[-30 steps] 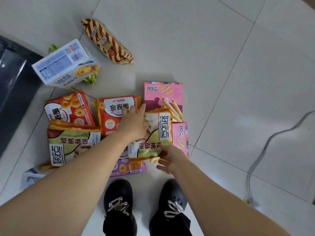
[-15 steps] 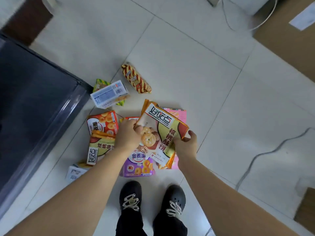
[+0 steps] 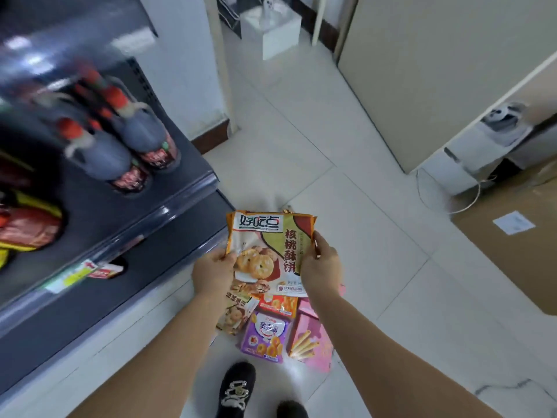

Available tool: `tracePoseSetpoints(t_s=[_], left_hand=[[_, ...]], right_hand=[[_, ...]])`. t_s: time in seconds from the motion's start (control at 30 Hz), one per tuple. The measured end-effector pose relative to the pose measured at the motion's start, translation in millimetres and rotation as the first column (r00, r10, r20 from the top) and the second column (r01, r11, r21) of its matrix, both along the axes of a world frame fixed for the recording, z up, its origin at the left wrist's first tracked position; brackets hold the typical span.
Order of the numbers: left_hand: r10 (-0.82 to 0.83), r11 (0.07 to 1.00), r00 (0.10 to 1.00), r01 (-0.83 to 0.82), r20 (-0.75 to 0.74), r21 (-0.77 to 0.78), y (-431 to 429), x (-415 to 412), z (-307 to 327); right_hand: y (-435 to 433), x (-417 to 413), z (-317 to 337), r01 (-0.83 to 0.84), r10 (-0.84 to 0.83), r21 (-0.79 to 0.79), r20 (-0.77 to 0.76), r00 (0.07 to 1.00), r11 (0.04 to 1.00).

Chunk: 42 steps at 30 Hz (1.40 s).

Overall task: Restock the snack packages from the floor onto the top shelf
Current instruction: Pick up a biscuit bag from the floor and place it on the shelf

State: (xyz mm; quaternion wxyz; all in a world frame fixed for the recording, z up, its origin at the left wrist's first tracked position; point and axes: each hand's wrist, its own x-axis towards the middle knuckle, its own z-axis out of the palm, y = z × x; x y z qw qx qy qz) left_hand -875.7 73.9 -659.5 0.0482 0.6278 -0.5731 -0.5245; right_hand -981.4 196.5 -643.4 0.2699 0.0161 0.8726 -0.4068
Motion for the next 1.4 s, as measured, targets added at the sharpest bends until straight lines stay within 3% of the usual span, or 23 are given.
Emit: tracePoseSetpoints(t_s=[0.17, 0.4, 0.57, 0.7, 0.9, 1.2, 1.4], left_hand=[[0.224, 0.974, 0.970, -0.226, -0.091, -0.011, -19.1, 37.2, 73.9], [0.435, 0.885, 0.879, -0.458, -0.197, -0.089, -25.2, 118.1, 161.3], [0.639, 0.730, 0.719, -0.679, -0.273, -0.076, -21.3, 193.6, 218.4], [0.738, 0.588, 0.571, -0.806, -0.359, -0.073, -22.2, 264.1, 261.6], [0.760, 0.463, 0.470, -0.876, -0.449, -0.134, -15.3, 387.3, 318.0], [0.769, 0.251, 0.373, -0.923, -0.520, -0.291, 21.0, 551.9, 392.8], [0.739, 0.170, 0.326, -0.937, -0.589, -0.305, 37.8, 643.3, 444.1]], right_hand=[[-35.0, 25.2, 68.9, -0.157, 0.149, -0.068, -0.112, 0.983, 0.985], [-65.6, 75.0, 152.7, -0.301, 0.292, -0.172, -0.077, 0.953, 0.938], [-86.2, 134.3, 212.5, -0.444, 0.439, -0.229, -0.073, 0.896, 0.866], [-108.1, 192.7, 259.1, -0.626, 0.603, -0.303, -0.178, 0.778, 0.719], [-139.3, 310.4, 310.5, -0.821, 0.746, -0.296, -0.347, 0.568, 0.487], [-151.2, 475.5, 387.7, -0.874, 0.801, -0.415, -0.417, 0.430, 0.253], [-158.4, 572.7, 438.3, -0.882, 0.819, -0.448, -0.444, 0.362, 0.147]])
